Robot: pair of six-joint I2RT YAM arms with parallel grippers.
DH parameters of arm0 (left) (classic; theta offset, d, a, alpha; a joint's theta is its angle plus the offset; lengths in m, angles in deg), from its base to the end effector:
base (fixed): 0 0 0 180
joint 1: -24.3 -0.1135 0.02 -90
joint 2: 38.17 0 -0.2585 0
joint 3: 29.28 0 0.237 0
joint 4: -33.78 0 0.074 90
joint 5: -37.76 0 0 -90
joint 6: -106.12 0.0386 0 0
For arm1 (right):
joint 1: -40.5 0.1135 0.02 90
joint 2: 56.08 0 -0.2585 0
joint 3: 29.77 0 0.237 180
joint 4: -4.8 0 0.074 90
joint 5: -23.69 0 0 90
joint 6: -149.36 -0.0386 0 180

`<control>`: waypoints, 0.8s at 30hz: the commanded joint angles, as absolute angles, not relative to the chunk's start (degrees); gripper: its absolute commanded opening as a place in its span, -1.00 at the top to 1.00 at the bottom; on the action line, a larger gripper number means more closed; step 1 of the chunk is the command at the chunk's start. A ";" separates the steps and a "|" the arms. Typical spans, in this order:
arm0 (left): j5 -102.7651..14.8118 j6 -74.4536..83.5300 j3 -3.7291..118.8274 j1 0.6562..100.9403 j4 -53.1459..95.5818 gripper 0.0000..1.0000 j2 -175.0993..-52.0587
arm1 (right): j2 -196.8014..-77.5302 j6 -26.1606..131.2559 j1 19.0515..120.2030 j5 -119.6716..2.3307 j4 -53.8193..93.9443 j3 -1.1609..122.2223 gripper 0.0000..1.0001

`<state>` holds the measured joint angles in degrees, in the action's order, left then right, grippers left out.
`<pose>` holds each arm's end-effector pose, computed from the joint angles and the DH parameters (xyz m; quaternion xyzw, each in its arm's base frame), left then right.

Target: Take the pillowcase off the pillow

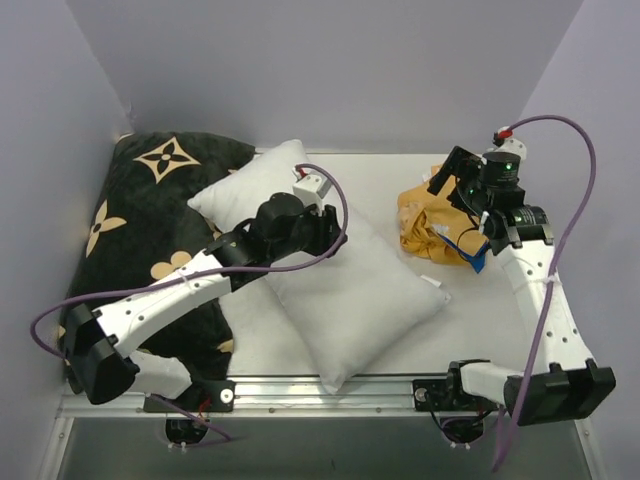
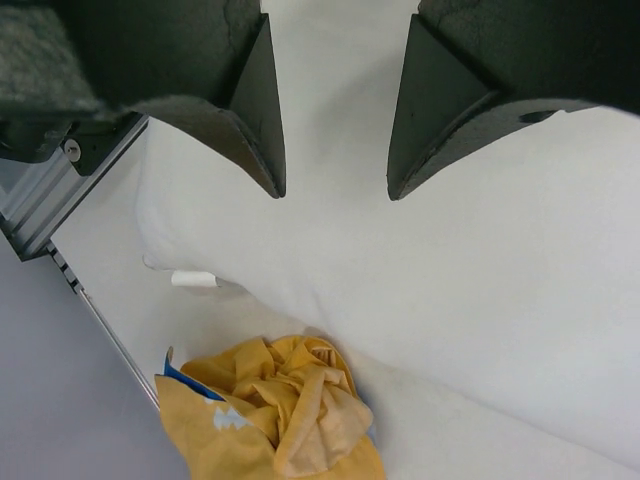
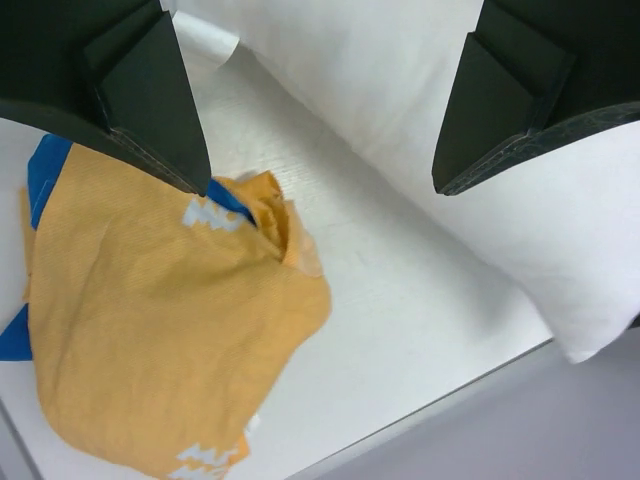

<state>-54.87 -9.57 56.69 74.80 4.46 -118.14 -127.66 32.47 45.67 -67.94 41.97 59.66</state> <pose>0.2011 -0.2412 0.3483 0.1671 0.8184 -0.3239 0.4442 0.2692 0.0233 0.3942 0.1618 0.7995 0.1486 0.5591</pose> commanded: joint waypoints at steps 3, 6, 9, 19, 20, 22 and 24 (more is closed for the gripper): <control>-62.42 -7.61 51.58 73.96 0.67 -0.08 -106.49 | -119.73 33.70 51.65 -63.94 46.63 57.07 -1.00; -64.88 -8.23 47.79 73.08 -1.62 -0.08 -100.34 | -116.04 34.22 57.78 -65.07 46.45 50.75 -1.00; -66.56 -8.84 42.26 72.20 -3.81 -0.09 -94.19 | -111.56 34.40 61.93 -66.14 45.75 42.66 -1.00; -68.15 -10.34 34.95 70.53 -9.27 -0.11 -85.55 | -101.71 33.70 63.44 -68.51 42.93 31.48 -1.00; -68.15 -10.34 35.12 70.44 -9.36 -0.11 -85.46 | -101.44 33.96 63.44 -68.60 43.02 31.65 -1.00; -68.15 -10.34 35.21 70.27 -9.45 -0.12 -85.20 | -101.00 34.40 63.44 -68.95 43.02 32.35 -1.00; -68.06 -10.08 35.56 70.27 -9.71 -0.12 -85.19 | -100.82 34.58 63.44 -69.38 42.93 32.71 -1.00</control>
<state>-67.09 -9.86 34.68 70.67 -9.18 -86.16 -101.27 33.71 63.11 -67.11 44.13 30.79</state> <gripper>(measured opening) 0.558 0.999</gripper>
